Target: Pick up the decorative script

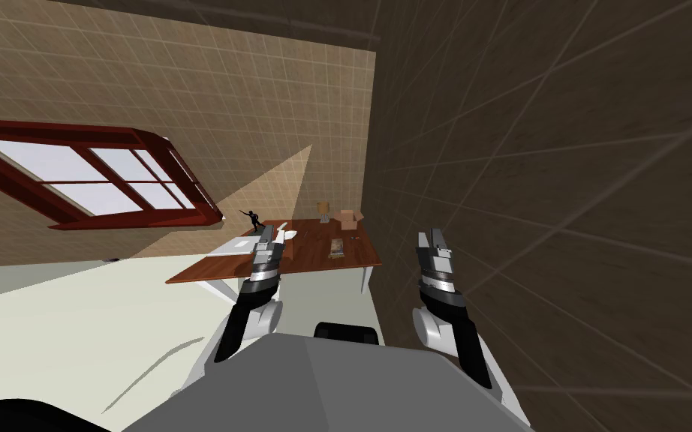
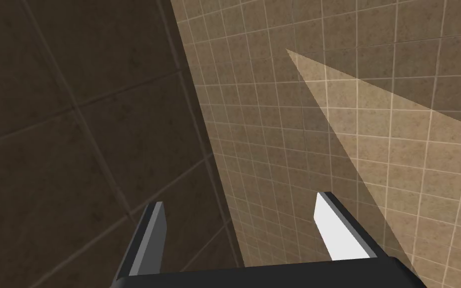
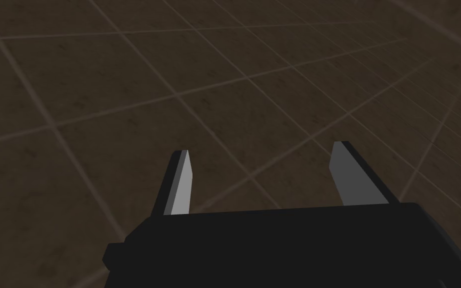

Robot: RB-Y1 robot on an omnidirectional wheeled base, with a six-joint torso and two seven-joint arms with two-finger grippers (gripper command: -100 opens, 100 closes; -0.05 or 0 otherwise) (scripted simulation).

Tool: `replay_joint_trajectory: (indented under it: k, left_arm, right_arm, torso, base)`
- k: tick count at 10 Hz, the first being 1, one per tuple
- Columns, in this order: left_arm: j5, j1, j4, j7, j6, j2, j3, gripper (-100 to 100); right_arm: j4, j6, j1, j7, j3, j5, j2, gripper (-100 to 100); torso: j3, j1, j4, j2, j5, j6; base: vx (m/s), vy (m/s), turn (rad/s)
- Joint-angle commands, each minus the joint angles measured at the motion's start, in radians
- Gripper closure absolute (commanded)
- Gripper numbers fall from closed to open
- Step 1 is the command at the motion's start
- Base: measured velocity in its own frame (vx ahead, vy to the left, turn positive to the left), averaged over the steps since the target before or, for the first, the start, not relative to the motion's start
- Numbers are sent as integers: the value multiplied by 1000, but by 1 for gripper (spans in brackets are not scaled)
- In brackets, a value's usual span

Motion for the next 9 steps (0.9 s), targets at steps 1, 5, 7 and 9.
replay_joint_trajectory:
  k: [1,5,7,9]
  left_arm:
    - [1,-21,23,8,31,39,-3,-100]
    - [2,-91,96,35,133,98,-13,-100]
    - [3,-140,144,54,198,119,-19,-100]
    - [3,-167,173,64,246,128,-22,-100]
  right_arm:
    - [0,0,0,0,0,0,0,0]
    - [0,0,0,0,0,0,0,0]
    - [0,0,0,0,0,0,0,0]
    - [0,0,0,0,0,0,0,0]
  torso:
    - [0,0,0,0,0,0]
    - [0,1,0,0,0,0]
    - [0,1,0,-1,0,0]
    - [0,1,0,-1,0,0]
  base:
    - [1,3,-15]
    - [0,9,-17]
    - [2,17,-25]
    - [3,11,-11]
